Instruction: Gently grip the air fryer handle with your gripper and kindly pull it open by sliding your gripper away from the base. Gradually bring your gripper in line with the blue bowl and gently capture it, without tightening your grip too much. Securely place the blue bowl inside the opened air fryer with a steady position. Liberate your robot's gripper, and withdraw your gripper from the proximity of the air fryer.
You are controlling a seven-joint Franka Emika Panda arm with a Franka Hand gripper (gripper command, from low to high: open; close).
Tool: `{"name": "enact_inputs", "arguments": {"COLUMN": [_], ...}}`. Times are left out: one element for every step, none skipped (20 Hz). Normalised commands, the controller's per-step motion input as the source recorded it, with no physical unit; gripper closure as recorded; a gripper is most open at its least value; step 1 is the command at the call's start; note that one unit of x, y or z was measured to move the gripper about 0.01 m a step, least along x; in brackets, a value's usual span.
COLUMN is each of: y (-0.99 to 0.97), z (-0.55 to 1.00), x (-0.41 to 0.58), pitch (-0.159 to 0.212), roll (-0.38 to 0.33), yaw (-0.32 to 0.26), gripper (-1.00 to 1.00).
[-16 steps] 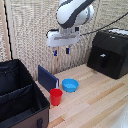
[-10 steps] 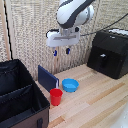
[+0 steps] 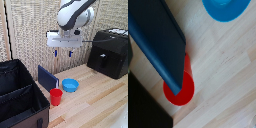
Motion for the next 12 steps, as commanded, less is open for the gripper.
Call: {"name": "enact_inputs", "arguments": {"y": [-0.09, -0.09, -0.09, -0.08, -0.08, -0.09, -0.06, -0.05, -0.01, 0.00, 0.00, 0.00], "z": [0.00, 0.00, 0.00, 0.00, -0.01, -0.03, -0.02, -0.01, 0.00, 0.00, 0.00, 0.00], "x": [0.000, 0.000, 0.000, 0.000, 0.000, 0.000, 0.000, 0.000, 0.000, 0.000, 0.000, 0.000], "pitch": [0.015, 0.001, 0.000, 0.000, 0.000, 0.004, 0.003, 0.002, 0.000, 0.000, 0.000, 0.000], "roll": [-0.111, -0.122, -0.154, -0.193, -0.229, -0.256, -0.288, -0.312, -0.346, -0.370, -0.375, -0.375], "yaw": [-0.357, -0.354, -0.331, -0.300, -0.269, -0.250, -0.224, -0.191, -0.164, -0.142, -0.128, -0.109], "gripper": [-1.00, -1.00, -1.00, -1.00, -1.00, -1.00, -1.00, -1.00, -1.00, -1.00, -1.00, -1.00]}}
